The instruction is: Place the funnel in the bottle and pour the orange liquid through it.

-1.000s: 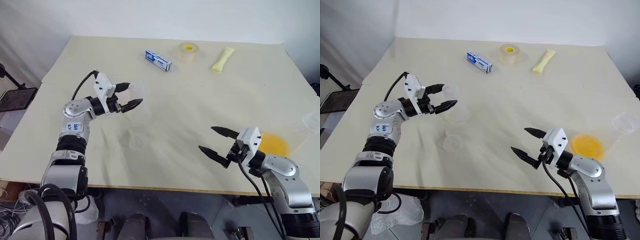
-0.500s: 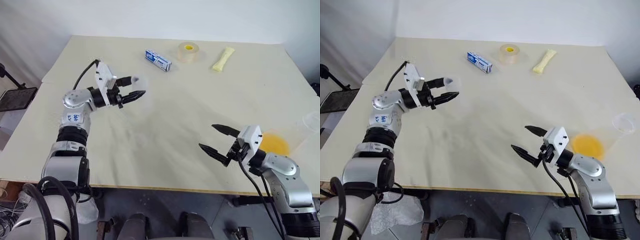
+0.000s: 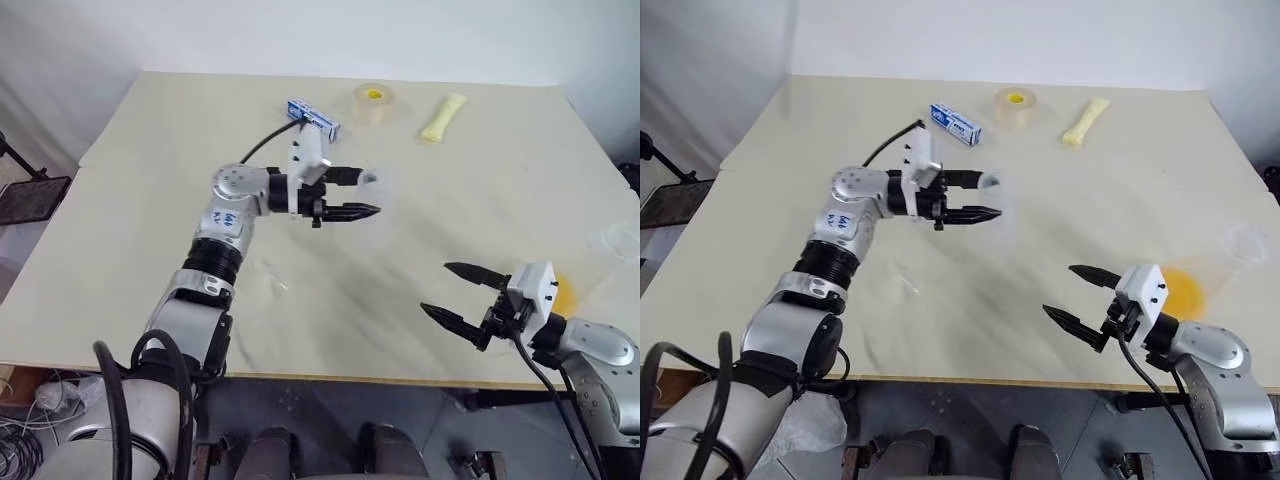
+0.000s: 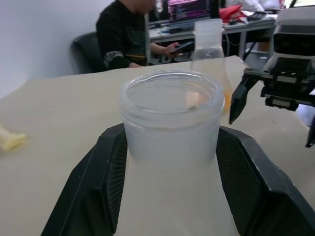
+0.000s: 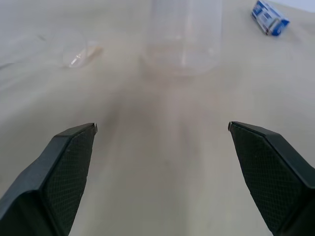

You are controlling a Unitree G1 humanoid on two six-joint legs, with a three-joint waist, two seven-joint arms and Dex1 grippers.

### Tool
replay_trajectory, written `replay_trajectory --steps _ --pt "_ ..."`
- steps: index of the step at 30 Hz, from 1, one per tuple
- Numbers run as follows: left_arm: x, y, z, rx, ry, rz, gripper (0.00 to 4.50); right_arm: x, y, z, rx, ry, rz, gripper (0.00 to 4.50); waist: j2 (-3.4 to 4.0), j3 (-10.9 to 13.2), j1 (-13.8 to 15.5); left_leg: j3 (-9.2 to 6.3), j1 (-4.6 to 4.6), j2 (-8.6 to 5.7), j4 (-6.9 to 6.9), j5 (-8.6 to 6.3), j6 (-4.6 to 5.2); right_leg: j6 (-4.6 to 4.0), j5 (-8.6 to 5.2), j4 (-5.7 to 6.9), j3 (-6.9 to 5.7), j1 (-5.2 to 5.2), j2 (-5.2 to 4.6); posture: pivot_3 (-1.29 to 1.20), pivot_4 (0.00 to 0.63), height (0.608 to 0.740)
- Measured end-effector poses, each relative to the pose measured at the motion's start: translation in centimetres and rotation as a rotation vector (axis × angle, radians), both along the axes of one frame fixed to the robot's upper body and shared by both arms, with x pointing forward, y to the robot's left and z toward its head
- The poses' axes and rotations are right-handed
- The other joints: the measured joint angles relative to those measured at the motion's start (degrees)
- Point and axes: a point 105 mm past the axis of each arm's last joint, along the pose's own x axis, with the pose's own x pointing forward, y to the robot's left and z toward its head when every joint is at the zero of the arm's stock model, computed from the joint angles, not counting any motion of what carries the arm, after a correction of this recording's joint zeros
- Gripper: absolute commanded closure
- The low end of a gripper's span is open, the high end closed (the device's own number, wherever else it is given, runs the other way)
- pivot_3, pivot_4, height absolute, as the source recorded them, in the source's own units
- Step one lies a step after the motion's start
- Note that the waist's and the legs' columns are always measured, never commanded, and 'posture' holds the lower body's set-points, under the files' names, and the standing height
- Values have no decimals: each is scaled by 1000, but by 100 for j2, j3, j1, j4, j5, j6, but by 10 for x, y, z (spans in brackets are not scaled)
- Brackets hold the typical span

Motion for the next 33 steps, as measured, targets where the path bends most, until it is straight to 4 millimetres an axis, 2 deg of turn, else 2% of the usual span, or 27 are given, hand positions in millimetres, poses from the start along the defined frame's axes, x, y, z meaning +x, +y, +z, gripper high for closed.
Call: replay_trajectory --steps 6,14,16,17,20,21,27,33 --pt "1 -18 -17 41 38 17 2132 -8 -2 1 -4 -13 -40 0 -1 1 28 0 -2 -3 4 0 1 0 0 -2 3 1 -2 0 150 740" --pt "-3 -34 -27 39 77 -11 2132 -14 -2 0 14 -24 -87 0 -2 1 23 0 -2 -2 3 0 1 0 0 -2 3 1 -1 0 150 740" --pt "-3 -35 -29 39 89 -11 1385 -14 -2 0 15 -23 -93 0 -2 1 17 0 -1 -1 3 0 0 0 0 -2 3 1 -1 0 150 740" --pt "-3 -35 -30 39 91 -9 1176 -14 -2 0 15 -22 -95 0 -2 1 16 0 -2 -2 3 0 0 0 0 -2 3 1 -1 0 150 740" --pt "-2 -32 -32 20 110 0 187 -14 -3 0 15 -23 -99 0 -2 1 19 -1 -1 -2 3 0 1 0 0 -2 3 1 -1 0 150 740" --pt "-2 -30 -34 16 118 2 46 -13 -3 0 14 -25 -100 0 -2 1 19 -1 -1 -2 3 0 1 0 0 -1 3 1 -1 0 150 740" --pt "-4 -25 -47 22 169 10 46 -8 -1 8 12 -58 -96 0 -2 1 21 -2 -1 -2 4 0 1 0 0 -1 3 1 -1 0 150 740" --pt "1 -12 -36 7 156 51 46 -8 0 7 11 -58 -93 0 -1 1 10 -1 1 -1 3 0 1 0 0 1 4 1 -1 0 150 740"
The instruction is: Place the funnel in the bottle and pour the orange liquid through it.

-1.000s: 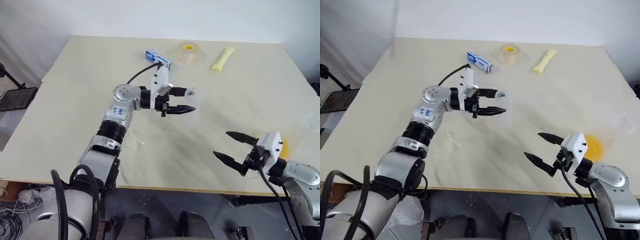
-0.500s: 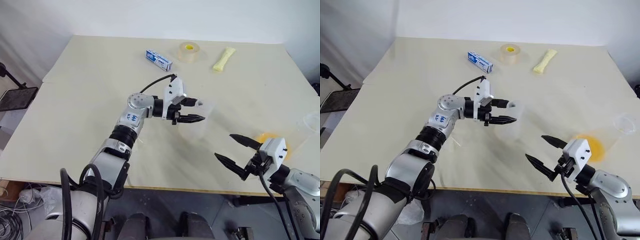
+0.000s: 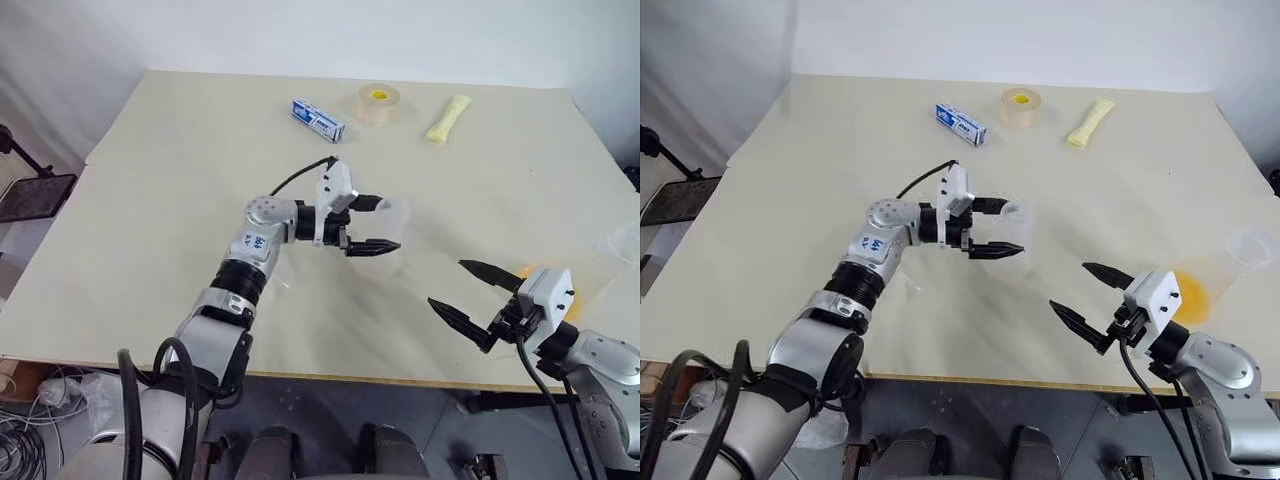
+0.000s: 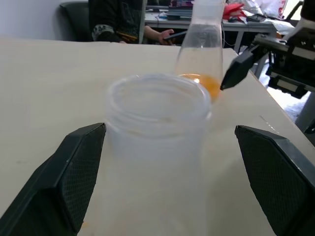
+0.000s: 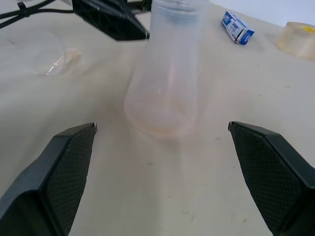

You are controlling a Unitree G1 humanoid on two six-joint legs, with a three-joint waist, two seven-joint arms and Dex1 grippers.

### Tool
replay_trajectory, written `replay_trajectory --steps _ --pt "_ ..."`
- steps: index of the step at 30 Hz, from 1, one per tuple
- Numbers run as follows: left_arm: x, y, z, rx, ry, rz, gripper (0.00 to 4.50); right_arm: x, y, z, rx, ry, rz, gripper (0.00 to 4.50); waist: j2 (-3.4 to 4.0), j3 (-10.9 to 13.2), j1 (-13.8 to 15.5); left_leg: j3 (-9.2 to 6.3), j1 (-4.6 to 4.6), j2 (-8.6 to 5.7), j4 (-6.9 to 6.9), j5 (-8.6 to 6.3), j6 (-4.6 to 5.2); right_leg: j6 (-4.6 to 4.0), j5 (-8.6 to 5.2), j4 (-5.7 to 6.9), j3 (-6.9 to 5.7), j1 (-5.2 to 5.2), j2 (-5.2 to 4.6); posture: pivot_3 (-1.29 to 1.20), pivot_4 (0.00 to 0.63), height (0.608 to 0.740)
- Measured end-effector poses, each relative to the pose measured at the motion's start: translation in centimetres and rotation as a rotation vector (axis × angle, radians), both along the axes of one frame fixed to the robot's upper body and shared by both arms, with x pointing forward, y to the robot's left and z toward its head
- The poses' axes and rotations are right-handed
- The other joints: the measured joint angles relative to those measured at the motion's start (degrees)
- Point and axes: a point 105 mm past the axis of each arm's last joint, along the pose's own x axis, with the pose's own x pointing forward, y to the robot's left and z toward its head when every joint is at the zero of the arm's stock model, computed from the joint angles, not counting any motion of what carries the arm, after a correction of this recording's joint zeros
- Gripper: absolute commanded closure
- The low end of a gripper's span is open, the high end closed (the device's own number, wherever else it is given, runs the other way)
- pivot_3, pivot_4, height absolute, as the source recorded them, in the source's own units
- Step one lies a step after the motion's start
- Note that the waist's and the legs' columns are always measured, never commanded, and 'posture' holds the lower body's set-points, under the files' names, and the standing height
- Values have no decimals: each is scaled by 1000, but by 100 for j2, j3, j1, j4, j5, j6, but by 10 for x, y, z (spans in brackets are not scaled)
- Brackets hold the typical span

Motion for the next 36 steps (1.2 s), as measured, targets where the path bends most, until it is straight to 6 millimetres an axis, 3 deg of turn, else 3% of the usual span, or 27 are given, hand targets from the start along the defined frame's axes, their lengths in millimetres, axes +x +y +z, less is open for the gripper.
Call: replay_trajectory --steps 8,13,15,19,25,30,34,36 --pt "9 59 23 -21 5 92 46 0 2 1 -5 -2 24 0 0 0 -8 -9 1 1 1 0 0 0 0 4 1 0 0 0 150 740" --pt "3 122 35 -57 -21 223 46 1 0 1 -21 8 46 0 1 0 -29 -49 6 4 0 0 0 0 0 9 3 -1 0 0 150 740" --pt "-8 151 36 -81 -41 286 46 2 -1 -1 -23 19 53 0 2 -1 -33 -57 8 5 0 0 -1 0 0 13 5 0 0 0 150 740" --pt "-41 191 10 -80 2 369 46 1 2 0 -14 23 96 0 4 -2 -53 -63 10 25 0 0 -1 0 0 18 10 0 -3 0 150 740" --pt "-92 236 -30 -81 96 544 46 4 -1 -4 -16 59 140 0 3 -1 10 -84 8 25 7 0 0 -1 0 12 22 13 -6 0 150 740" --pt "-136 244 -43 -56 122 635 46 11 1 -3 -19 64 187 0 3 -2 -34 -82 15 23 0 -2 0 -1 0 3 36 18 -7 0 150 740" --pt "-147 229 -36 -48 94 638 46 18 2 -5 -19 81 220 0 4 -3 26 -90 12 23 10 0 1 -2 -1 4 32 25 -6 0 150 740" --pt "-149 209 -31 -21 68 603 46 20 3 -6 -19 86 236 0 6 -4 27 -90 17 17 10 0 1 -3 -1 -2 44 33 -7 0 150 740"
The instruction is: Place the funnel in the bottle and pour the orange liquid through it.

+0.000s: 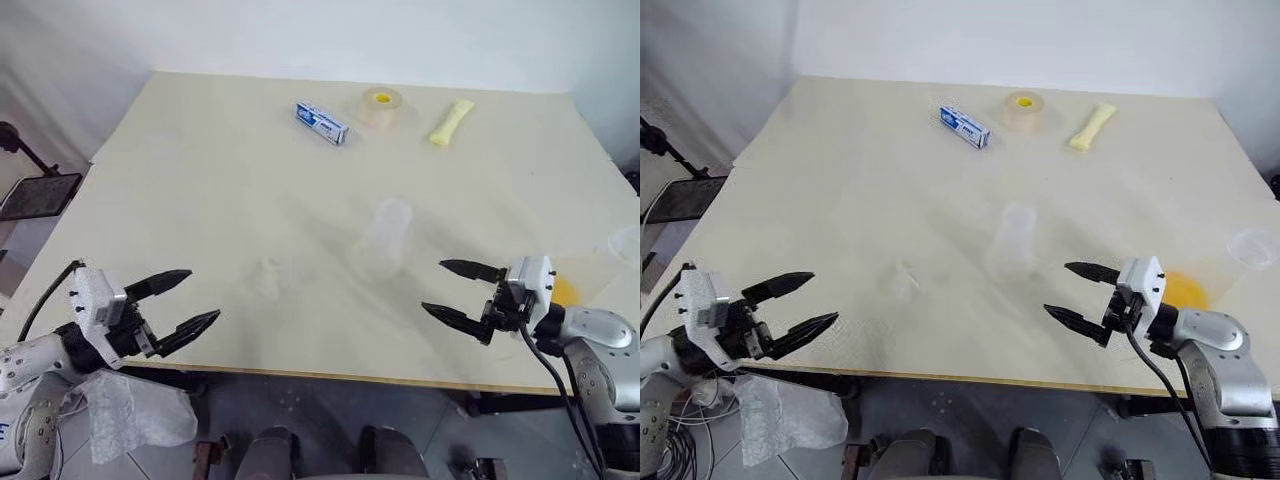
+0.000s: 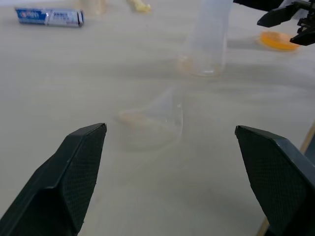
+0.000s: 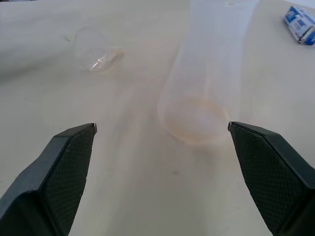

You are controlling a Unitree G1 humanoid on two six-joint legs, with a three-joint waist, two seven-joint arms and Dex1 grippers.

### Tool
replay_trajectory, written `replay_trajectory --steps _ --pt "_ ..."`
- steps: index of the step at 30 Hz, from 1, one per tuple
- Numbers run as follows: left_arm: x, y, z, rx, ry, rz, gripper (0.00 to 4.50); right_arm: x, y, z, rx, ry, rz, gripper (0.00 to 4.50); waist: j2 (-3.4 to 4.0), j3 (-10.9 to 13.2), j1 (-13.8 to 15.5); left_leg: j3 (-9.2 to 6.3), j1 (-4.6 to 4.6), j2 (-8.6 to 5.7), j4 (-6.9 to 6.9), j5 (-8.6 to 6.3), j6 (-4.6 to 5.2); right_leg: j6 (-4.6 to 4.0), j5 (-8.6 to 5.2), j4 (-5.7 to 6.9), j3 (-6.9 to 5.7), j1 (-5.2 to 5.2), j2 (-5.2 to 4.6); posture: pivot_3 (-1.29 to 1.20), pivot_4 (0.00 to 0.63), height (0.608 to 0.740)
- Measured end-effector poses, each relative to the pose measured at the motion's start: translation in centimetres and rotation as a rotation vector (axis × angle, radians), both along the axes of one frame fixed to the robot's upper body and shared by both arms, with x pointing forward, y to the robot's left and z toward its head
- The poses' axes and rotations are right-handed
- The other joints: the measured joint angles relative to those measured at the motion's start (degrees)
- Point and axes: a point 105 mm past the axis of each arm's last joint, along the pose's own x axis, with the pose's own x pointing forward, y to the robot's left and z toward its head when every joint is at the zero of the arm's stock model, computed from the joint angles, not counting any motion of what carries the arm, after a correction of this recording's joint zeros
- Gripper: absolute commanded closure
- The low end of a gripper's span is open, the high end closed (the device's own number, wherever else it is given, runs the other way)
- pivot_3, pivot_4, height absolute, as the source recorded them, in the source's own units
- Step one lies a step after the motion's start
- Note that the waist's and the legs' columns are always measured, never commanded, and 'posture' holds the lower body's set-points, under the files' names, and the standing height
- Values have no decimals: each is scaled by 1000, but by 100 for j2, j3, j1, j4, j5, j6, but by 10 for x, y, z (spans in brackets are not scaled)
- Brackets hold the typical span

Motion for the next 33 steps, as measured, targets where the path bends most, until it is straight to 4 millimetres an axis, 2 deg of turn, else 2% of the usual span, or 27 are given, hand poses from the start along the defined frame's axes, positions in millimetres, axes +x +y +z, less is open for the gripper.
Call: replay_trajectory --steps 6,9,14,19,22,27,33 --pt "8 -65 -9 37 -4 -49 46 5 -3 -2 -14 6 8 0 4 -2 -30 8 -1 -3 -5 0 0 0 0 1 11 -7 4 0 150 740" --pt "18 -79 -18 65 2 3 46 6 -3 -3 -21 7 11 0 5 -3 -37 15 -3 -1 -8 0 0 0 0 3 11 -15 7 0 150 740" --pt "28 -80 -21 75 1 92 46 5 -3 -4 -26 10 13 0 6 -3 -37 16 -3 1 -9 0 0 0 0 2 11 -16 7 0 150 740" --pt "35 -58 -19 116 1 194 46 5 -3 -5 -28 13 16 0 6 -3 -25 16 -4 0 -6 0 0 0 0 0 12 -15 6 0 150 740" --pt "38 -53 -19 138 0 219 46 5 -4 -5 -29 13 15 0 6 -3 -24 16 -4 -1 -6 0 0 0 0 -1 13 -15 5 0 150 740" --pt "50 -45 -33 178 34 263 46 4 -5 -7 -31 18 5 0 6 -3 -22 17 -4 -1 -6 0 0 0 0 0 11 -15 6 0 150 740" --pt "61 -47 -35 185 18 256 46 3 -7 -11 -33 26 -16 0 6 -3 -29 18 -4 -1 -8 0 0 0 0 -1 10 -16 6 0 150 740"
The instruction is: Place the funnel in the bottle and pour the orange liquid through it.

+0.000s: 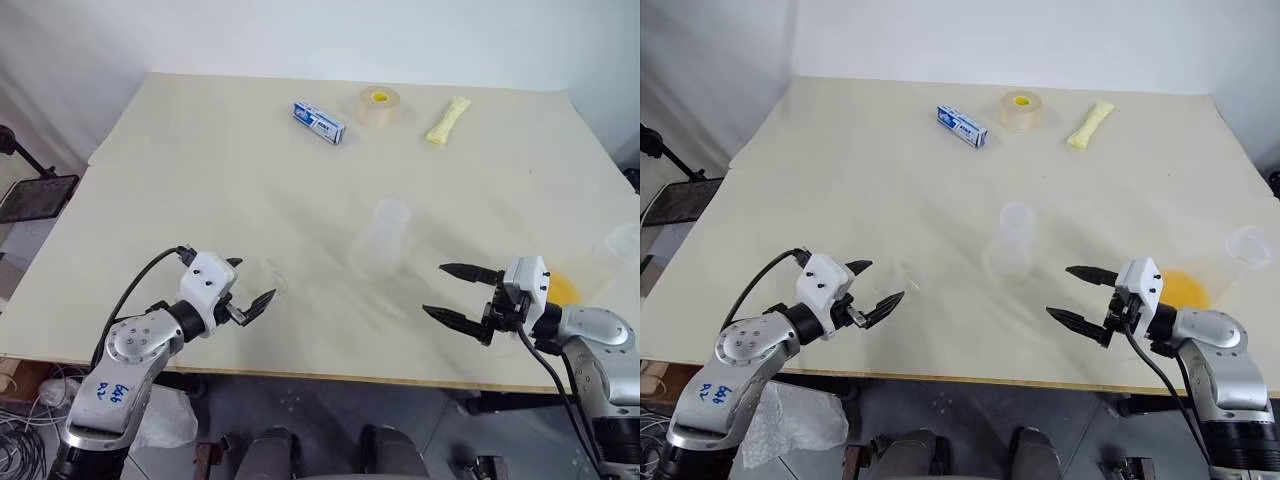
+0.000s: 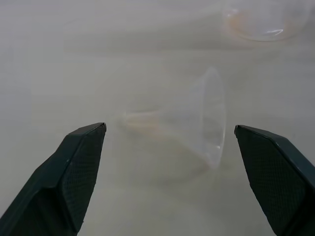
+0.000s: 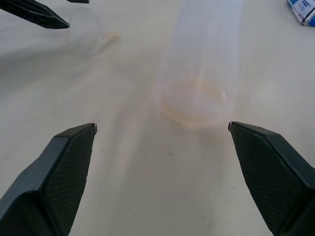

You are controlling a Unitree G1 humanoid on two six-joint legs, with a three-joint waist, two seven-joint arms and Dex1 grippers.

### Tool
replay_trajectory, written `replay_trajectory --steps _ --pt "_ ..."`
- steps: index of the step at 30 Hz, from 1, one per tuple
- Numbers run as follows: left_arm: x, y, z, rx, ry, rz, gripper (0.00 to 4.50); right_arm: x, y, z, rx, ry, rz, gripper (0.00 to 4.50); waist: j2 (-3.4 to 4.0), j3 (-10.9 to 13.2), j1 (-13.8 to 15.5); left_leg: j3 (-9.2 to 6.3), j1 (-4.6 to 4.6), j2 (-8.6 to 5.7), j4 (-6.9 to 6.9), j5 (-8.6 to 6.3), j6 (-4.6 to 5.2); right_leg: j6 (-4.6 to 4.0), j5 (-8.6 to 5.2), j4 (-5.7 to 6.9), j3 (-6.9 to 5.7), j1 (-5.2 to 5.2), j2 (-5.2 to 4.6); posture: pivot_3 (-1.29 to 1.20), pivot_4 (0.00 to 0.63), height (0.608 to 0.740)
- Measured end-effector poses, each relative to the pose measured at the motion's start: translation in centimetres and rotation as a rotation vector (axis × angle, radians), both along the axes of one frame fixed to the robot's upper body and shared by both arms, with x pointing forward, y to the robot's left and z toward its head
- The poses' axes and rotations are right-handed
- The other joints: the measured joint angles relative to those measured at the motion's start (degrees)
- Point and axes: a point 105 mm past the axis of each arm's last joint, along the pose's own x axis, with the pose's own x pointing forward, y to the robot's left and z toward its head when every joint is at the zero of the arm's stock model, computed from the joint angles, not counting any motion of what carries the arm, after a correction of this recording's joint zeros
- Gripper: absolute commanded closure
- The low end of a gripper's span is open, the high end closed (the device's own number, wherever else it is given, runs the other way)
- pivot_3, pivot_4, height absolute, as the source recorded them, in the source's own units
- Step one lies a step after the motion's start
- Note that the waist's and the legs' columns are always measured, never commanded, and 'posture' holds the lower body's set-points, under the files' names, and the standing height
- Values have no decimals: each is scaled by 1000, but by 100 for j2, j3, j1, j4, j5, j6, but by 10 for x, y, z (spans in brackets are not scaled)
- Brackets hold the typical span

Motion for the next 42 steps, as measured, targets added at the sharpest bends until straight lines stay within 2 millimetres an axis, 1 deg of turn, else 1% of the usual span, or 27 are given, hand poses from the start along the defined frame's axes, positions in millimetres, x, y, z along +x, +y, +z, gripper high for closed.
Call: replay_trajectory --steps 1,4,9,12,16,21,23,25,28,30,31,34,37,38,40,42 --pt "1 0 -1 2 2 -2 46 -1 -1 -1 0 4 -6 0 0 0 -2 1 1 0 -1 0 0 0 0 1 0 0 0 0 150 740" --pt "6 0 -3 4 0 -12 664 -2 -2 -4 0 9 -19 0 0 0 6 1 0 0 0 0 0 0 0 1 1 -1 -1 0 150 740" --pt "11 1 -5 2 3 -37 2200 -5 -1 -4 -4 -6 -32 0 0 0 6 3 1 0 0 0 0 0 0 1 0 -1 0 0 150 740" --pt "13 3 -9 -1 20 -47 3232 -6 -2 -6 -4 -2 -38 0 0 0 5 5 0 0 0 0 0 0 0 0 1 -2 0 0 150 740" --pt "18 3 -7 0 10 -63 4489 -6 -2 -5 -1 -13 -42 0 0 0 5 5 1 -1 0 0 0 0 0 1 1 -2 0 0 150 740" --pt "21 6 -6 5 17 -84 4489 -6 -2 -5 1 -22 -50 0 0 0 7 5 0 -1 0 0 0 0 0 2 -1 -2 0 0 150 740" --pt "22 8 0 -1 9 -93 4489 -6 -2 -5 1 -23 -52 0 0 0 5 6 0 0 0 0 0 0 0 1 0 -3 0 0 150 740" --pt "24 8 11 -54 12 -113 4489 -6 -2 -5 2 -24 -55 0 0 0 6 3 -2 1 0 0 0 0 0 2 -2 -3 0 0 150 740" --pt "27 10 40 -133 -4 -154 4489 -5 -2 -3 2 -31 -59 0 0 0 4 1 -1 1 2 0 0 0 0 4 -2 -3 -1 0 150 740" --pt "29 11 64 -166 -36 -186 4489 -4 -2 -2 4 -37 -61 0 0 0 -6 2 0 0 1 0 0 0 0 5 -1 -3 -1 0 150 740" --pt "29 10 72 -178 -43 -201 4489 -4 -2 -1 4 -38 -63 0 0 0 -7 2 1 0 1 0 0 0 0 6 -1 -3 -1 0 150 740" --pt "32 3 99 -209 -47 -265 4489 -2 -1 2 12 -51 -64 0 -1 1 4 -1 -3 -3 3 0 0 0 0 6 -6 -3 0 0 150 740" --pt "38 -2 134 -272 -66 -335 4489 0 2 8 19 -73 -59 0 -1 1 1 -1 -4 -12 4 0 0 0 0 7 -7 -4 0 0 150 740" --pt "39 -4 142 -285 -67 -355 4489 1 3 11 21 -84 -55 0 -1 1 -7 0 -1 -12 2 0 0 0 0 8 -7 -5 0 0 150 740" --pt "45 -13 157 -314 -11 -415 4489 2 8 19 29 -110 -47 0 -2 1 -1 -1 -6 -20 4 0 0 1 0 8 -14 -6 3 0 150 740" --pt "49 -23 164 -320 61 -477 4489 3 11 27 36 -136 -41 0 -2 1 -9 0 -5 -23 2 1 -1 1 0 10 -15 -6 4 0 150 740"
